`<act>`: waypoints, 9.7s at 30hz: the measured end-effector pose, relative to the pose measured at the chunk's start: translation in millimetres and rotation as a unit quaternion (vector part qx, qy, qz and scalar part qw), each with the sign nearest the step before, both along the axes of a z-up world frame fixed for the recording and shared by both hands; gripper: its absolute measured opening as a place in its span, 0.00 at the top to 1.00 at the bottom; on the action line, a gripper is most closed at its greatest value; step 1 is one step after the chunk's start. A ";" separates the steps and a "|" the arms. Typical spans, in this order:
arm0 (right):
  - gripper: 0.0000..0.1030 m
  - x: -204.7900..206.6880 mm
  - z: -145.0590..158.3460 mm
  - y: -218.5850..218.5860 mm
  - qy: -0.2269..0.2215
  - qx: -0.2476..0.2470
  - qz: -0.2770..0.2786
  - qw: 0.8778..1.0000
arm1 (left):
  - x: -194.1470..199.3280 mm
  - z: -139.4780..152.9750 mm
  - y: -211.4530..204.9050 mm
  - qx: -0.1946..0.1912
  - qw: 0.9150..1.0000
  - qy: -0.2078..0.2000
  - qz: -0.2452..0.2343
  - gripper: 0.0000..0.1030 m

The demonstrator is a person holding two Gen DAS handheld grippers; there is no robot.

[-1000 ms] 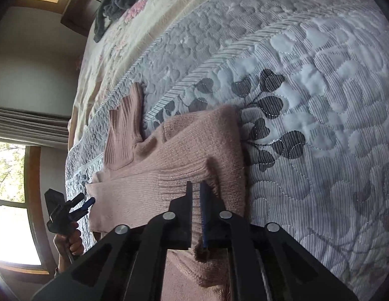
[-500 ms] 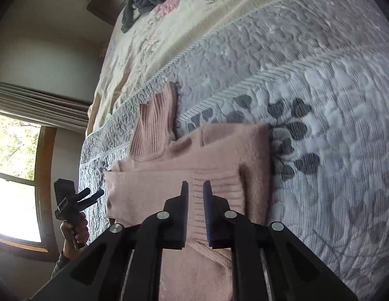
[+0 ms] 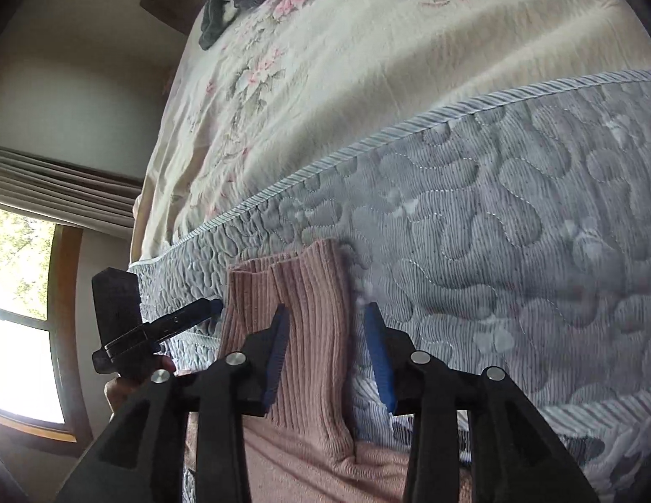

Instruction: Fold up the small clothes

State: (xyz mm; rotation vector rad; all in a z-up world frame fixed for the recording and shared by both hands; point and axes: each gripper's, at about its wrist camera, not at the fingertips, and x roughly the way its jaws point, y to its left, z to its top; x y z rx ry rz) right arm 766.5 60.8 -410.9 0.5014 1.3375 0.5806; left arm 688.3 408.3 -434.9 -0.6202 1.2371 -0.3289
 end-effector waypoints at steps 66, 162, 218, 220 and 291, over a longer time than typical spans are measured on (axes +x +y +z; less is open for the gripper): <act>0.88 -265.6 13.7 -4.5 0.048 0.012 0.050 0.997 | -281.7 27.0 -40.4 -0.084 0.996 0.041 -0.014 0.93; 0.90 -499.6 95.2 -202.8 0.094 0.161 -0.084 0.979 | -563.0 91.9 64.9 -0.267 0.941 0.086 0.191 0.94; 0.90 -385.8 76.9 -109.3 -0.144 -0.196 0.068 0.968 | -402.1 88.7 35.7 0.086 0.994 -0.043 0.054 0.95; 0.90 -388.4 85.5 -112.1 -0.152 -0.192 0.063 0.968 | -407.7 101.4 36.6 0.076 0.993 -0.061 0.062 0.95; 0.71 -132.8 37.5 -113.6 -0.077 -0.063 -0.051 0.994 | -146.5 44.3 56.2 0.011 0.997 -0.021 0.072 0.81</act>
